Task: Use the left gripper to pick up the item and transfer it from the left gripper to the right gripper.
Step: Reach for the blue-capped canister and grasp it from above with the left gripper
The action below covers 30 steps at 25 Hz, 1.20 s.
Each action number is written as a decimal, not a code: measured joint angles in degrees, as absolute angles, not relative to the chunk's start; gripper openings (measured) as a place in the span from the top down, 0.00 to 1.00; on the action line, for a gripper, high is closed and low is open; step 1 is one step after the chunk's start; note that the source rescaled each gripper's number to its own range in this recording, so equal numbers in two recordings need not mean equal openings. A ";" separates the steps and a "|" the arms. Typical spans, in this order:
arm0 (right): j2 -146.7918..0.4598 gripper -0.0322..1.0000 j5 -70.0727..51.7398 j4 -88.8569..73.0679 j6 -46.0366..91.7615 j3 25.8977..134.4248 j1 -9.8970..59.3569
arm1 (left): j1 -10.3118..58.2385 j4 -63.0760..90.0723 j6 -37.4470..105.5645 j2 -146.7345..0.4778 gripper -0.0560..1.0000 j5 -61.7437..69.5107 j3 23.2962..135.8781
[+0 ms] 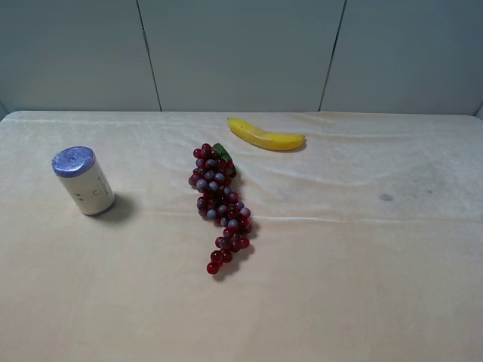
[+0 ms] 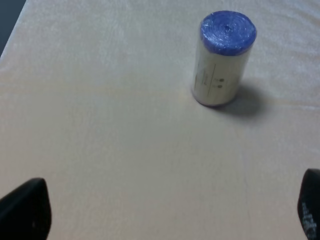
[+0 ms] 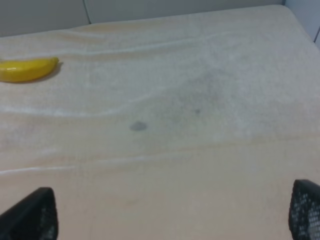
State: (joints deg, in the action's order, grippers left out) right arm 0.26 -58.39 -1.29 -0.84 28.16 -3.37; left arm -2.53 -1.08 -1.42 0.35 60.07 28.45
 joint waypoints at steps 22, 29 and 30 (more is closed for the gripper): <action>0.26 0.00 -58.39 -1.29 -0.84 28.16 -3.37 | -2.53 -1.08 -1.42 0.35 0.02 60.07 28.45; 0.26 0.00 -58.40 -1.29 -0.84 28.16 -3.37 | -2.53 -1.44 -1.42 0.35 0.02 60.01 28.45; 0.26 0.00 -58.40 -1.29 -0.84 28.16 -3.37 | -2.53 -1.44 -1.42 0.35 0.02 60.01 28.51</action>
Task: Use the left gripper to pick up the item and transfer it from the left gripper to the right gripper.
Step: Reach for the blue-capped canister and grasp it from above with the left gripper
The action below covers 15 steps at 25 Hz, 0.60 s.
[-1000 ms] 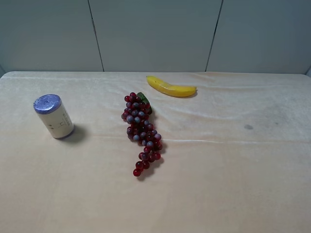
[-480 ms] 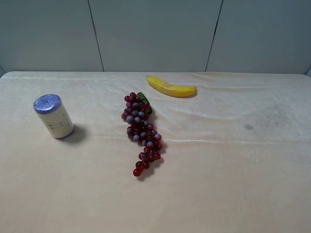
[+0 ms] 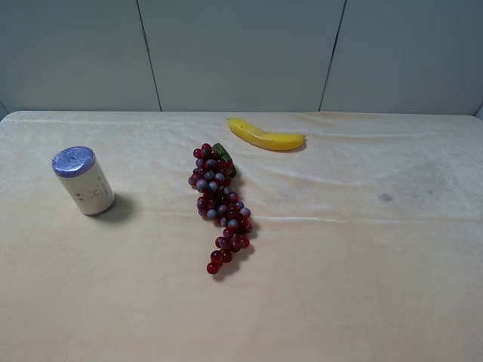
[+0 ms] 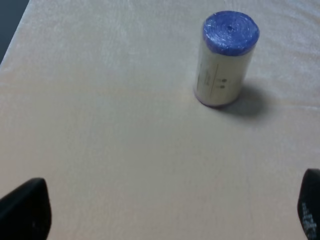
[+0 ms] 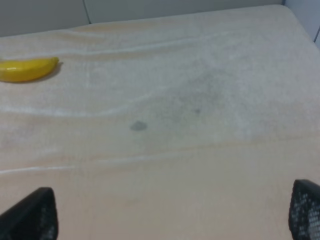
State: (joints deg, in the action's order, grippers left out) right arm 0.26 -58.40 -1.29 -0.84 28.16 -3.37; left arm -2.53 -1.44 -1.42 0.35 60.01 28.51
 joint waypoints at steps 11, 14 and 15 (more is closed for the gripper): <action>0.26 0.00 -58.40 -1.29 -0.84 28.16 -3.37 | -2.53 -1.28 -1.42 -20.78 0.02 62.61 42.08; 0.26 0.00 -58.40 -1.29 -0.84 28.16 -3.37 | -2.53 -1.28 -1.42 -29.48 0.02 62.61 46.47; 0.26 0.00 -58.40 -1.29 -0.84 28.16 -3.37 | -2.53 -1.28 -1.42 -32.62 0.02 62.61 47.53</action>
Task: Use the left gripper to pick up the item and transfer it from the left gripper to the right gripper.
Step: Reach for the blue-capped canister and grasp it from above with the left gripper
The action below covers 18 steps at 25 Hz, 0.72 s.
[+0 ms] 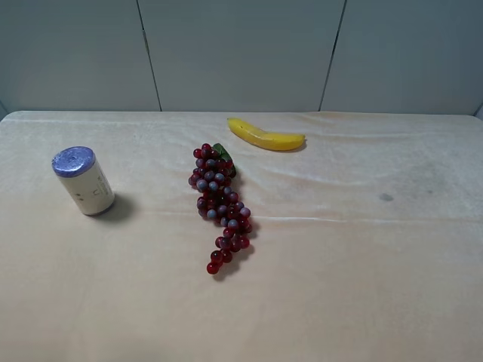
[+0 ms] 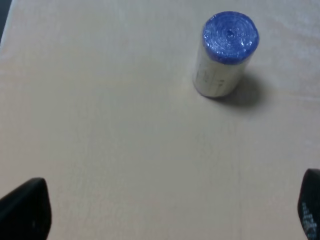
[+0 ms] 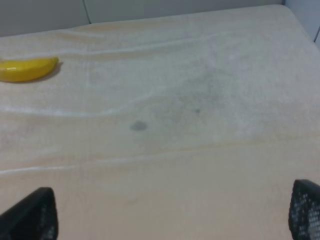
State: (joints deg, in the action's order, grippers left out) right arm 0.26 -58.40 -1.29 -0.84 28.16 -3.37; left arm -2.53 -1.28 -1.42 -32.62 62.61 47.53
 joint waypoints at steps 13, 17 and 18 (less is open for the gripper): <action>0.26 0.00 -58.34 -1.29 -0.84 28.16 -3.37 | -2.53 -0.94 0.00 -65.78 0.02 61.22 58.59; 0.26 0.00 -58.34 -1.29 -0.84 28.16 -3.37 | -1.03 -0.60 0.76 -72.51 0.02 59.83 59.89; 0.26 0.00 -58.34 -1.29 -0.84 28.16 -3.37 | -0.14 -0.54 0.91 -74.10 0.02 59.08 59.95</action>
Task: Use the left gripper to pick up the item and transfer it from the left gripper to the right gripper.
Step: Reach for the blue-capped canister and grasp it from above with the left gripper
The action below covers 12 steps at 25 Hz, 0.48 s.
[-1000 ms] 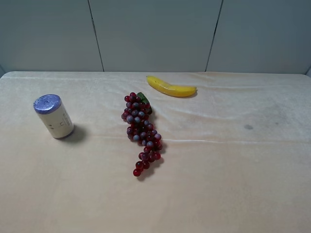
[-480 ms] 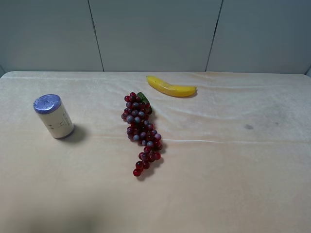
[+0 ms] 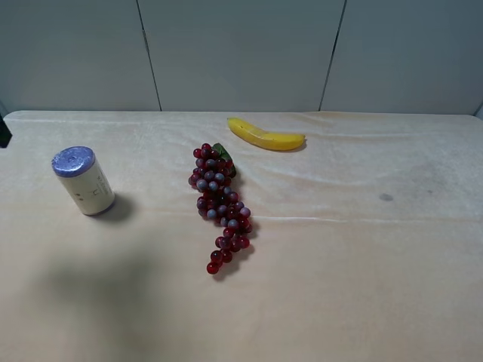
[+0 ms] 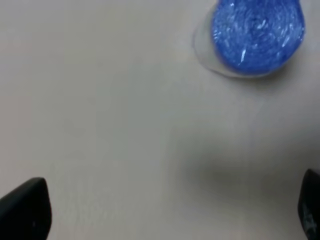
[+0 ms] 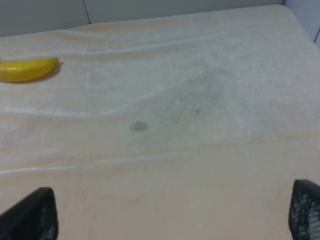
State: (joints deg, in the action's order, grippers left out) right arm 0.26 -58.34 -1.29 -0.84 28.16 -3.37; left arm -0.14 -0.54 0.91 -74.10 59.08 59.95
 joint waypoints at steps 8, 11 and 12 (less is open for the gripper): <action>0.26 0.00 -58.39 -1.29 -0.84 28.16 -3.37 | 7.56 0.00 0.86 -86.37 0.02 51.66 60.07; 0.26 0.00 -58.39 -1.29 -0.84 28.16 -3.37 | 9.23 0.00 0.75 -90.63 0.02 49.00 60.07; 0.26 0.00 -58.39 -1.29 -0.84 28.16 -3.37 | 9.50 0.00 0.73 -91.96 0.02 48.05 60.07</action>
State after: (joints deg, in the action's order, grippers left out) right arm 0.26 -58.39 -1.29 -0.84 28.16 -3.37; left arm 9.50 0.00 0.73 -91.96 48.05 60.07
